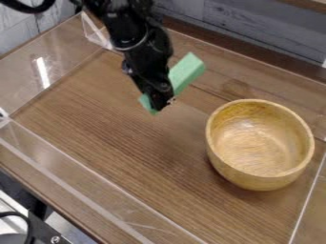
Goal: Remove the green block from inside the brown bowl and put it on the table
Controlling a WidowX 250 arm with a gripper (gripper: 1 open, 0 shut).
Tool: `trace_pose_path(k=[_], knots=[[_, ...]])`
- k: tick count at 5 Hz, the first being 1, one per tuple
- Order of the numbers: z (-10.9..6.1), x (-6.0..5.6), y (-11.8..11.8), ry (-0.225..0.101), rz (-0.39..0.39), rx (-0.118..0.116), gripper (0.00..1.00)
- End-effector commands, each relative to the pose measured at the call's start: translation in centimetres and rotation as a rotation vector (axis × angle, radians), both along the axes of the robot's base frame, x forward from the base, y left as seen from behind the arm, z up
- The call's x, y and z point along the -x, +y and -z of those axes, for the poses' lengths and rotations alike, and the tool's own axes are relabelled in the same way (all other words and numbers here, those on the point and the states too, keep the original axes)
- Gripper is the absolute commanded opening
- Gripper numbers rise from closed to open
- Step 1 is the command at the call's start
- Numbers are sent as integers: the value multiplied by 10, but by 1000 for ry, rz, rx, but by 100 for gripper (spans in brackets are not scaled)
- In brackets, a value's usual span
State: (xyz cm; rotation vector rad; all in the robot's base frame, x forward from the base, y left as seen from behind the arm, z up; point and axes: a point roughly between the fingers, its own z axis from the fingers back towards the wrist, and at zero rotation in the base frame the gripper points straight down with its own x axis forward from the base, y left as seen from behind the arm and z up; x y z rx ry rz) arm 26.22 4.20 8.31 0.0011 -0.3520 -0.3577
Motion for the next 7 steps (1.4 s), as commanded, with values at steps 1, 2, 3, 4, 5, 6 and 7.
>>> trace_pose_path(k=[1, 2, 3, 4, 5, 6, 7], knots=[[-1, -4, 9, -20, -25, -23, 0], [6, -4, 11, -11, -32, -32, 0], [12, -4, 12, -1, -39, -42, 0], [18, -3, 12, 8, -41, -53, 0], [25, -4, 12, 16, -42, -64, 0], [30, -5, 12, 27, -44, -71, 0], [35, -5, 11, 38, -45, -75, 0]])
